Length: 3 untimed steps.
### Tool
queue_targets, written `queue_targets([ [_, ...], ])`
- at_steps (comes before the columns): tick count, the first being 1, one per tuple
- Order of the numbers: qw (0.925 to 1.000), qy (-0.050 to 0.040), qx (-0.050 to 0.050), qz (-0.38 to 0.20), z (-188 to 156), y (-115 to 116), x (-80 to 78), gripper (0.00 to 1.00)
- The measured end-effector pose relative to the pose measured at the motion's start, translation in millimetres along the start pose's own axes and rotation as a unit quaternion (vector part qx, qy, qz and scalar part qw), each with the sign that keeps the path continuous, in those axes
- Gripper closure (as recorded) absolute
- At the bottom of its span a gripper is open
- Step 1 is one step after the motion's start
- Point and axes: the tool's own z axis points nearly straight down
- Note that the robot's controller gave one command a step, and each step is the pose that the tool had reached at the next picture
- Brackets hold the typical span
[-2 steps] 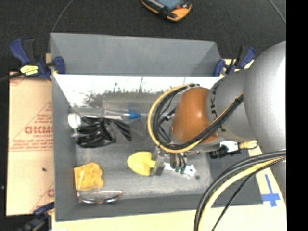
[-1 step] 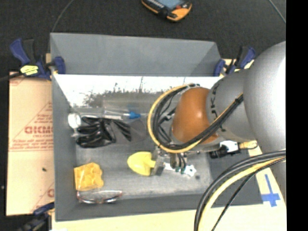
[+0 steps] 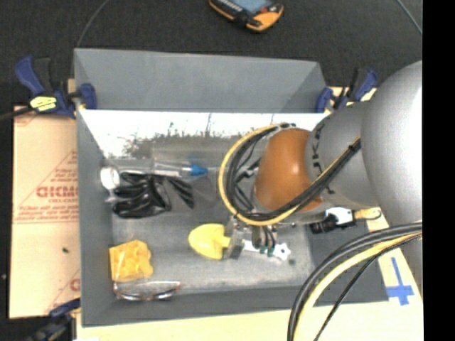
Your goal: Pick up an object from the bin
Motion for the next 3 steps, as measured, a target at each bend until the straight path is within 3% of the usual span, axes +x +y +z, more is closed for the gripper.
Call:
queue_targets([
  [1, 1.0, 0.0028, 0.0, -0.001, -11, 0, 1.3, 1.0],
  [3, 1.0, -0.001, -0.001, -0.002, -56, 0, -1.1, 1.0],
])
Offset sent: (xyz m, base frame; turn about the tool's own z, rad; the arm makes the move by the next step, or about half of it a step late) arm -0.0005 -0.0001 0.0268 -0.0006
